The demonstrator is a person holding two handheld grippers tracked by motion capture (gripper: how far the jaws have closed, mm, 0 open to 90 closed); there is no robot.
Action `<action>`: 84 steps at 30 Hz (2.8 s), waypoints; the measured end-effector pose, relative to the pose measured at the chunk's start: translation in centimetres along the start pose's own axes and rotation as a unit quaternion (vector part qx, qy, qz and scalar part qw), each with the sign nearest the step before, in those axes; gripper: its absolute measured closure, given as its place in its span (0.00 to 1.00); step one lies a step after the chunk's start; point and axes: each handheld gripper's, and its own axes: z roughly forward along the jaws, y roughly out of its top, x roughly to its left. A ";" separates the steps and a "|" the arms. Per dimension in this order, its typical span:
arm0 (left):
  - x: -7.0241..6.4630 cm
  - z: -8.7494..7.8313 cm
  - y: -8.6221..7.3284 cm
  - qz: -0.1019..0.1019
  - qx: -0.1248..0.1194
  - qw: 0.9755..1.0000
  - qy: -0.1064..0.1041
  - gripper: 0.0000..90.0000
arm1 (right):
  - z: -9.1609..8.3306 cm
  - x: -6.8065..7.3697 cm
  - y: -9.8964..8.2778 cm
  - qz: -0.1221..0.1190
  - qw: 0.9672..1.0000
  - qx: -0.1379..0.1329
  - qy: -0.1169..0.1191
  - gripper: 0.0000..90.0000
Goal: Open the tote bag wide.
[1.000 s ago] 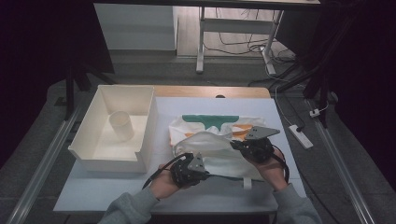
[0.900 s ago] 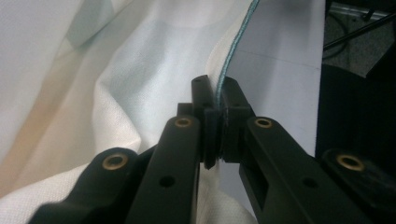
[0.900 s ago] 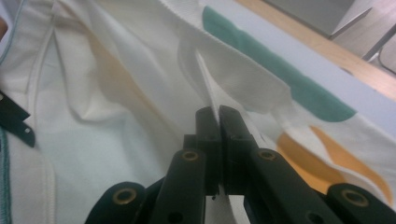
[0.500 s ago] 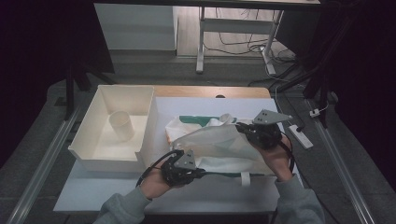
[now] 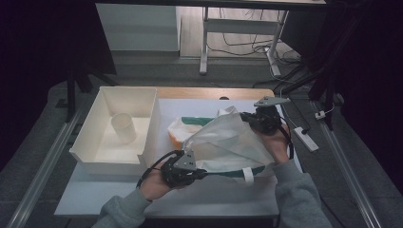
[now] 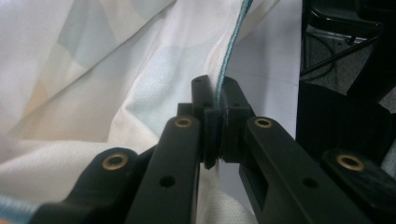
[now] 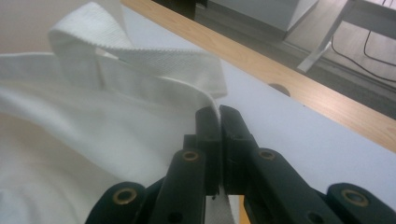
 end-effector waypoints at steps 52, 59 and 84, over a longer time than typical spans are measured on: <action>1.1 3.1 -0.3 -0.025 0.010 1.000 -0.010 0.87 | 3.0 -0.9 -3.5 0.048 0.998 0.044 0.014 0.47; 1.1 2.4 -0.2 -0.034 -0.009 0.999 -0.009 0.76 | -0.7 2.0 -4.8 0.027 0.998 0.015 0.050 0.48; 3.0 -0.4 0.9 -0.081 -0.079 0.992 0.060 0.65 | -2.1 5.4 -8.0 -0.011 0.995 0.025 0.093 0.51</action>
